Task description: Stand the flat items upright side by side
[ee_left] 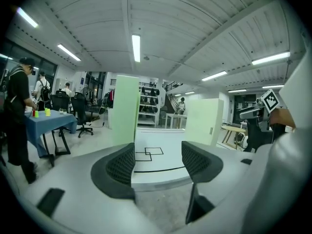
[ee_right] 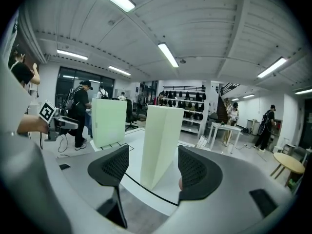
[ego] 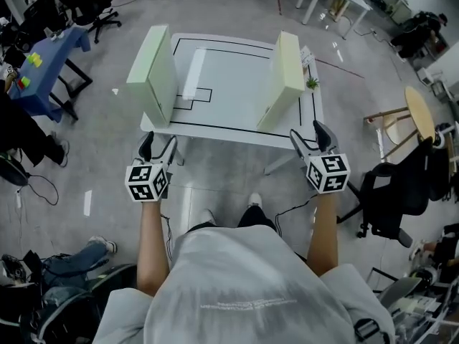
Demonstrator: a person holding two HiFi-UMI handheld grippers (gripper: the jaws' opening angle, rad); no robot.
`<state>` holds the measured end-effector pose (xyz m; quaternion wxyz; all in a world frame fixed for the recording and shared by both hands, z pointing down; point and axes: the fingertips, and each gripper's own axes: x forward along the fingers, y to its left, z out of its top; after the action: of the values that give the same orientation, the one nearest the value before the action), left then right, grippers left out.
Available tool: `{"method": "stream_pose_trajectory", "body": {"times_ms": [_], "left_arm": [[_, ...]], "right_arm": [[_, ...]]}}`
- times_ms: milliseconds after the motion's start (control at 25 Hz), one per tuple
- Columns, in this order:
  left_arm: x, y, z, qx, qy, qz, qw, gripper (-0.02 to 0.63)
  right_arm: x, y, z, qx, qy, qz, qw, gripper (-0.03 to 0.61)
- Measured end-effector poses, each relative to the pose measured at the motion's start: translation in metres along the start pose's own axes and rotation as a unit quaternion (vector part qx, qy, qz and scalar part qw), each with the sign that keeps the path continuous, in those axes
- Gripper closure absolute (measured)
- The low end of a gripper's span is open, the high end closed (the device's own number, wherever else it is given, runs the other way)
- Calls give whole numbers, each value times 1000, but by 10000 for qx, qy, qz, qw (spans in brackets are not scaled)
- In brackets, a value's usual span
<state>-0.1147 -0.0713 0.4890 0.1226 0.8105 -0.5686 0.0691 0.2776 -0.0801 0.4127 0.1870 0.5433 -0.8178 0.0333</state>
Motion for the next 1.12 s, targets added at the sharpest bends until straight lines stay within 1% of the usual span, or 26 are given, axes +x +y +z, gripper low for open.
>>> {"method": "stream_pose_trajectory", "body": {"times_ms": [120, 280, 440, 640, 720, 840, 960, 1040, 1120], "left_arm": [[-2, 20, -3, -54, 58, 138, 9999, 298], [11, 43, 3, -18, 118, 157, 9998, 272], [39, 63, 4, 55, 231, 258, 9994, 261], [81, 80, -8, 77, 508, 495, 9975, 237], [94, 84, -13, 77, 611, 540, 9966, 235], [112, 89, -16, 65, 663, 569, 9962, 235], [125, 94, -22, -32, 686, 713, 9951, 236], [132, 99, -26, -56, 730, 807, 9940, 238], [135, 104, -29, -40, 760, 917, 9929, 264]], "right_arm": [[1, 8, -4, 75, 56, -82, 9999, 241], [16, 23, -3, 245, 49, -16, 9997, 239], [48, 29, -11, 695, 121, 3, 9975, 207], [95, 15, -29, 1161, 276, -281, 9925, 167], [112, 8, -35, 1184, 339, -427, 9915, 160], [135, -1, -40, 1011, 451, -560, 9923, 160], [153, -4, -48, 878, 620, -518, 9929, 161], [163, -3, -56, 892, 755, -470, 9920, 161], [172, -2, -63, 990, 855, -397, 9906, 163]]}}
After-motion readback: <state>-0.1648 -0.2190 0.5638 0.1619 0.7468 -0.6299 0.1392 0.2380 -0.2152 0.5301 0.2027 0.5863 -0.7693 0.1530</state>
